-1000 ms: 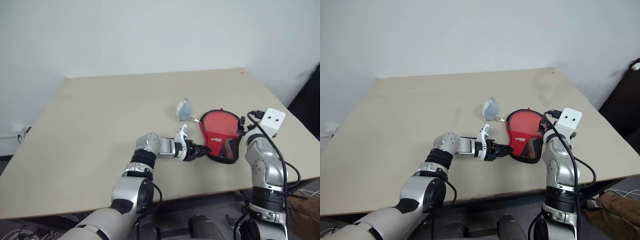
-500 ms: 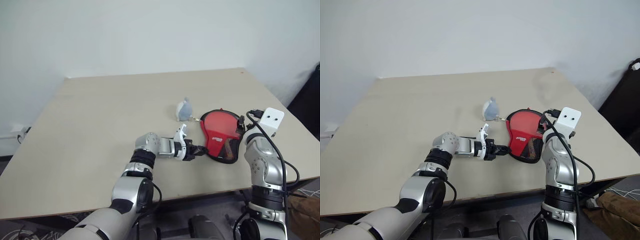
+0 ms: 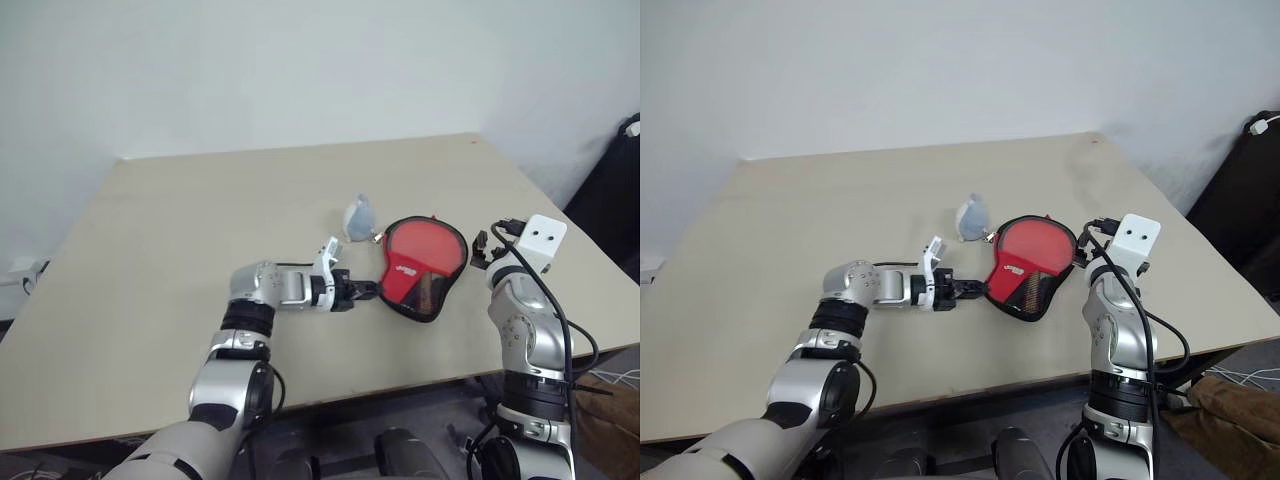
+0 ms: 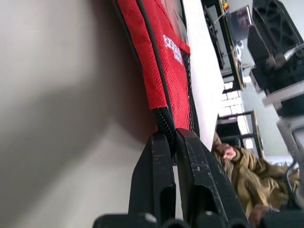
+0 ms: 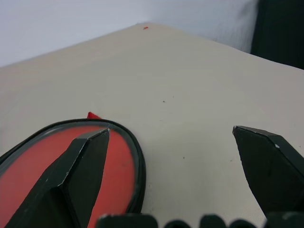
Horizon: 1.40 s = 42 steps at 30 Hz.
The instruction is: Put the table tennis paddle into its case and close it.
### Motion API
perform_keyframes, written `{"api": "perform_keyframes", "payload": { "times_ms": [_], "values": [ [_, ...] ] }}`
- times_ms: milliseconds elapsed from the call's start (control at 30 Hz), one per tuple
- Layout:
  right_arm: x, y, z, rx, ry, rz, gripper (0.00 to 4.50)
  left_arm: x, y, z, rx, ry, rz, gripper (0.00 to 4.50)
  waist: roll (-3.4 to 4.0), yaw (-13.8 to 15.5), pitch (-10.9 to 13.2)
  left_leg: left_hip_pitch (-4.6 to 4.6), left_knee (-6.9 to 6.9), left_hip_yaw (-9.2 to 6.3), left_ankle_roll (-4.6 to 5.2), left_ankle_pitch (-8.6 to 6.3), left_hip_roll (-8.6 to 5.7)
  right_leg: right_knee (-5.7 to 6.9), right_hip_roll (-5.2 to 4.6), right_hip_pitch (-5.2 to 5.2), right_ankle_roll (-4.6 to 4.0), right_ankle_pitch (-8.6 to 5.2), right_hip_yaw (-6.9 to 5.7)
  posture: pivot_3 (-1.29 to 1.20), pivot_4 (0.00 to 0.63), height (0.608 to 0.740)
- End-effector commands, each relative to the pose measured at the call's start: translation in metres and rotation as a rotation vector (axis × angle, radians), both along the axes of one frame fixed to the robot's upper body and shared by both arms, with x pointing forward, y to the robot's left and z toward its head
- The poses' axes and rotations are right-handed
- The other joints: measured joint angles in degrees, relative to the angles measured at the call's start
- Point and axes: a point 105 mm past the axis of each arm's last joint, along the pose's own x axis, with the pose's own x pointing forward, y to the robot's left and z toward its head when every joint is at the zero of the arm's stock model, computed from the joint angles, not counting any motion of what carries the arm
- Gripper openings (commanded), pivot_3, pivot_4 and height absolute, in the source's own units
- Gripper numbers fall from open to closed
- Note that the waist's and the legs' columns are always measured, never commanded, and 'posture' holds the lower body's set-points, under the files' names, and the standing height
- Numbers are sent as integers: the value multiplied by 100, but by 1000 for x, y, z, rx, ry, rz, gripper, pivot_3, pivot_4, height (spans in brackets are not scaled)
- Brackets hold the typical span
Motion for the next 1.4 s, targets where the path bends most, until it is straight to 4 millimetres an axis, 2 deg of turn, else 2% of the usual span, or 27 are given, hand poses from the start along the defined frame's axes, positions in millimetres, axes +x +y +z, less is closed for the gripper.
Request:
{"api": "perform_keyframes", "payload": {
  "times_ms": [33,467,833,1400],
  "values": [
    [3,1,14,-19,-49,15,4500,-6,5,19,-36,-82,-62,15,0,-1,0,0,1,0,0,0,0,0,0,1,0,0,0,0,0,740],
    [4,4,11,-23,-35,32,4500,-38,48,9,23,-98,-112,15,1,-106,0,3,0,0,0,0,6,6,1,0,0,0,-1,0,0,740],
    [2,6,7,-25,-19,47,4500,-75,68,1,37,-59,-150,15,1,-106,0,1,-1,-1,0,0,7,6,0,-3,-1,0,-2,0,0,740],
    [-4,10,-10,-15,27,58,4500,-132,95,3,56,4,-230,15,4,-108,2,0,-3,2,0,-1,12,6,0,-11,-4,-2,-3,0,0,740]
  ]
}}
